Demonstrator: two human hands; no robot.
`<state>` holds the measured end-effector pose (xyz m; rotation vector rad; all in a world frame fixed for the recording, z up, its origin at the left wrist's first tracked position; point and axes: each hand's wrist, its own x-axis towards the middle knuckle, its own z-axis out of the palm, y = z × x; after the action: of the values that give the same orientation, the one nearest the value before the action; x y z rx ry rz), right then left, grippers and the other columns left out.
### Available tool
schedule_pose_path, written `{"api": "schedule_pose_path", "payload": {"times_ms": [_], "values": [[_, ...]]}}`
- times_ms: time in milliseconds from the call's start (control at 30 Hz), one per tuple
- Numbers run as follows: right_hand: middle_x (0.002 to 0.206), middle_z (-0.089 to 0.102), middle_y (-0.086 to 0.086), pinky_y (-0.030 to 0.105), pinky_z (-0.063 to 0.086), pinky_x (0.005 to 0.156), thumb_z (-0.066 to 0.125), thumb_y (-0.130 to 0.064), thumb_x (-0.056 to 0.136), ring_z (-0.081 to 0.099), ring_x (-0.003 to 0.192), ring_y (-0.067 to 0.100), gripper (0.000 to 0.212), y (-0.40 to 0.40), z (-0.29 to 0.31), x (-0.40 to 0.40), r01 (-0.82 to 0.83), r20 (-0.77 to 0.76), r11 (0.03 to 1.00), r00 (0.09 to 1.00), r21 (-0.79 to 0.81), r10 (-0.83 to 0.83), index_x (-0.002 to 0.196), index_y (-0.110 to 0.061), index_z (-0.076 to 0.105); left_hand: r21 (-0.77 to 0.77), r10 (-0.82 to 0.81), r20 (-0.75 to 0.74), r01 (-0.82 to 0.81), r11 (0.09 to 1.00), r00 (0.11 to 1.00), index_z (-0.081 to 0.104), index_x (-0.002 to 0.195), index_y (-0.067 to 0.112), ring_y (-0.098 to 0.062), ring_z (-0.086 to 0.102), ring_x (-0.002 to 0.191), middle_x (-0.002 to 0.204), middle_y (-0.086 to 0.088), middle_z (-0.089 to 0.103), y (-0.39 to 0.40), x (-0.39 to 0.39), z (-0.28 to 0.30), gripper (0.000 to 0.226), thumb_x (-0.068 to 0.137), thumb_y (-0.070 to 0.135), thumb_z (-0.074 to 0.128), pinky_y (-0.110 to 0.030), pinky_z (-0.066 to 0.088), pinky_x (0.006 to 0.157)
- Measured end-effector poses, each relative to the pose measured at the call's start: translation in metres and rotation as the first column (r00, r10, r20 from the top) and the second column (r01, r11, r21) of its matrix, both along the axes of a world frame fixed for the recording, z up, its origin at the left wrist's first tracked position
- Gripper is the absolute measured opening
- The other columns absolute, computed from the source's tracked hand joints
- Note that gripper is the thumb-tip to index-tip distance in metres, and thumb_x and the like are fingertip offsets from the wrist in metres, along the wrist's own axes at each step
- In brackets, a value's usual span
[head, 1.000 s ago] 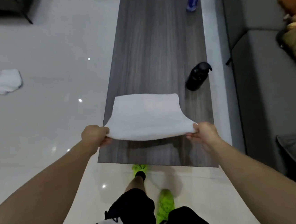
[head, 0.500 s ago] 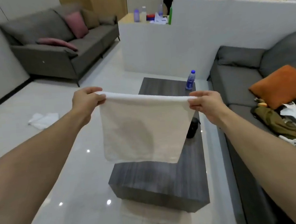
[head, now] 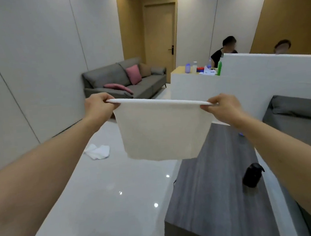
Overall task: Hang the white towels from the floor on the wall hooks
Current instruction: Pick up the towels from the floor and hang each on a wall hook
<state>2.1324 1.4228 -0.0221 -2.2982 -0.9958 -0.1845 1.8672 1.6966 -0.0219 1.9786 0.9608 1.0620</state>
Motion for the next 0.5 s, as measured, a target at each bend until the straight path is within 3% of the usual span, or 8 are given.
{"api": "schedule_pose_path", "payload": {"times_ms": [67,133,233,300,500], "values": [[0.118,0.058,0.001,0.039,0.046,0.092,0.063,-0.046,0.092,0.053,0.112,0.026,0.034,0.040,0.011,-0.025,-0.042,0.056,0.999,0.998,0.003,0.042,0.106,-0.019,0.076,-0.014,0.030,0.035,-0.030,0.999,0.999,0.072,0.072,0.019,-0.016,0.062,0.070,0.077,-0.002,0.068,0.028,-0.042,0.014,0.010,0.079,0.025,0.076,-0.019,0.051,0.062],[0.127,0.056,0.001,0.045,0.046,0.099,0.061,-0.044,0.094,0.053,0.115,0.025,0.033,0.078,0.020,-0.054,-0.107,-0.009,0.990,0.994,0.094,0.108,0.106,-0.017,0.075,-0.035,0.060,0.087,-0.058,0.998,0.994,0.068,0.067,0.021,-0.012,0.054,0.066,0.074,-0.001,0.062,0.055,-0.083,0.024,0.017,0.081,0.029,0.074,-0.015,0.043,0.055],[0.096,0.070,0.003,0.037,0.053,0.080,0.066,-0.039,0.091,0.062,0.090,0.021,0.018,0.129,0.027,-0.102,-0.192,-0.204,0.904,0.936,0.381,0.285,0.089,-0.023,0.074,-0.136,0.071,0.211,-0.043,0.990,0.975,0.071,0.084,0.019,-0.020,0.062,0.087,0.095,-0.004,0.068,0.091,-0.143,0.031,0.013,0.084,0.032,0.072,-0.027,0.050,0.082],[0.085,0.069,-0.002,0.031,0.051,0.073,0.071,-0.035,0.087,0.061,0.083,0.017,0.012,0.161,0.029,-0.133,-0.225,-0.231,0.837,0.896,0.499,0.379,0.086,-0.024,0.075,-0.215,0.108,0.301,-0.043,0.976,0.947,0.070,0.102,0.015,-0.028,0.064,0.107,0.115,-0.011,0.068,0.111,-0.180,0.033,0.026,0.085,0.035,0.068,-0.041,0.052,0.097],[0.076,0.068,-0.007,0.027,0.048,0.066,0.069,-0.029,0.088,0.058,0.075,0.013,0.016,0.268,0.022,-0.210,-0.338,-0.246,0.802,0.830,0.492,0.501,0.073,-0.032,0.074,-0.315,0.274,0.409,-0.147,0.938,0.871,0.068,0.097,0.018,-0.022,0.060,0.086,0.098,-0.004,0.066,0.167,-0.279,0.018,0.017,0.092,0.034,0.063,-0.040,0.050,0.076]]}}
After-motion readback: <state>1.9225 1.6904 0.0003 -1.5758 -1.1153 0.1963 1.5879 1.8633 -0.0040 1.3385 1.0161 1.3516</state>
